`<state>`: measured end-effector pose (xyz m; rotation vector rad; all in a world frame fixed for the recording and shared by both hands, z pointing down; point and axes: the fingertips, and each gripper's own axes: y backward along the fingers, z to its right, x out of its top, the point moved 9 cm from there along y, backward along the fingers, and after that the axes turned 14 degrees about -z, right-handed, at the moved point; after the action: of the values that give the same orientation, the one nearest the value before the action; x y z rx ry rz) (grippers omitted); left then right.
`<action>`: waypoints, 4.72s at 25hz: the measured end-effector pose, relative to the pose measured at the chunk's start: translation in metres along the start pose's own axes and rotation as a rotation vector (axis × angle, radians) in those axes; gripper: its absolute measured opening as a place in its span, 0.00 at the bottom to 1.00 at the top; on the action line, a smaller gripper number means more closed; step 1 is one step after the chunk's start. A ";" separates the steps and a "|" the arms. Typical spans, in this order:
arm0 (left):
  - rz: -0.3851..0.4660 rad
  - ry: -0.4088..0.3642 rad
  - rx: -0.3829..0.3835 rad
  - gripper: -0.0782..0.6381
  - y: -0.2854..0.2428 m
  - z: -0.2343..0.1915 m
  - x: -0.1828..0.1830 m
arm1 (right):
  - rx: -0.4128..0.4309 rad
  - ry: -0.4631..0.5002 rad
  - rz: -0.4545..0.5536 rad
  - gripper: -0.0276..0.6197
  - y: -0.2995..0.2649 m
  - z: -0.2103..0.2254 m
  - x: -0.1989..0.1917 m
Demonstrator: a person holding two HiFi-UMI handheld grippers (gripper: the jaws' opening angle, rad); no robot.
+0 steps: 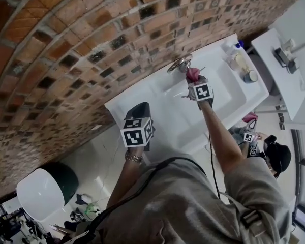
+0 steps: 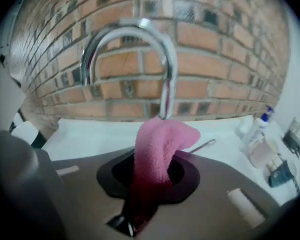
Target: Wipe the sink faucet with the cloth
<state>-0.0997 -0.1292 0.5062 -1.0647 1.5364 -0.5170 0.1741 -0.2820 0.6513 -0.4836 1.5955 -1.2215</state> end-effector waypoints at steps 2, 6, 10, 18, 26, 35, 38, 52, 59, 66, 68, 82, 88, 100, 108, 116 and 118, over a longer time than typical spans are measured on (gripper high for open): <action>0.004 0.008 0.014 0.13 0.003 -0.005 -0.001 | -0.131 -0.106 0.135 0.15 0.027 0.023 0.005; 0.005 0.024 0.035 0.13 0.005 -0.013 -0.002 | -0.287 -0.266 0.181 0.15 0.032 0.081 0.013; 0.005 0.015 0.034 0.13 0.007 -0.009 -0.004 | -0.253 -0.410 0.025 0.15 -0.005 0.091 -0.018; 0.007 0.002 0.023 0.13 0.005 -0.005 0.000 | 0.074 -0.273 0.057 0.14 -0.027 0.009 -0.031; 0.007 -0.020 0.008 0.13 0.006 -0.001 0.000 | 0.008 -0.296 0.171 0.14 0.008 0.030 0.008; 0.016 0.000 0.012 0.13 0.011 -0.007 -0.002 | 0.280 -0.532 0.252 0.15 -0.021 0.036 0.021; 0.018 -0.001 0.006 0.13 0.010 -0.007 -0.001 | 0.327 -0.521 0.375 0.14 -0.005 0.039 0.029; 0.038 -0.054 -0.046 0.13 0.010 0.010 0.001 | 0.493 -0.357 0.770 0.14 0.093 0.005 0.069; 0.044 -0.061 -0.043 0.13 0.013 0.009 0.002 | 0.361 -0.021 0.706 0.14 0.101 -0.044 0.084; 0.048 -0.070 -0.044 0.13 0.012 0.011 0.005 | 0.211 0.433 0.465 0.14 0.081 -0.092 0.076; 0.050 -0.075 -0.046 0.13 0.013 0.013 0.005 | 0.175 0.556 0.270 0.14 0.058 -0.107 0.062; 0.067 -0.048 -0.018 0.13 0.017 0.003 0.006 | 0.020 0.573 0.378 0.14 0.097 -0.090 0.107; 0.066 -0.032 -0.016 0.13 0.015 0.000 0.005 | -0.104 0.602 0.404 0.14 0.100 -0.095 0.105; 0.045 -0.015 -0.008 0.13 0.010 -0.006 0.001 | -0.208 0.226 0.478 0.14 0.106 -0.031 0.131; 0.020 -0.002 0.009 0.13 0.004 -0.014 -0.003 | -0.193 -0.186 0.304 0.13 0.051 0.055 0.111; 0.007 -0.016 -0.004 0.13 -0.007 -0.006 0.006 | -0.128 -0.203 0.095 0.13 -0.010 0.039 0.050; 0.009 -0.019 -0.010 0.13 -0.009 -0.003 0.008 | -0.090 -0.068 0.040 0.13 -0.017 0.022 0.036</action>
<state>-0.0994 -0.1408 0.5097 -1.0675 1.5279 -0.4922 0.1748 -0.3274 0.6502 -0.5424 1.6003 -1.0954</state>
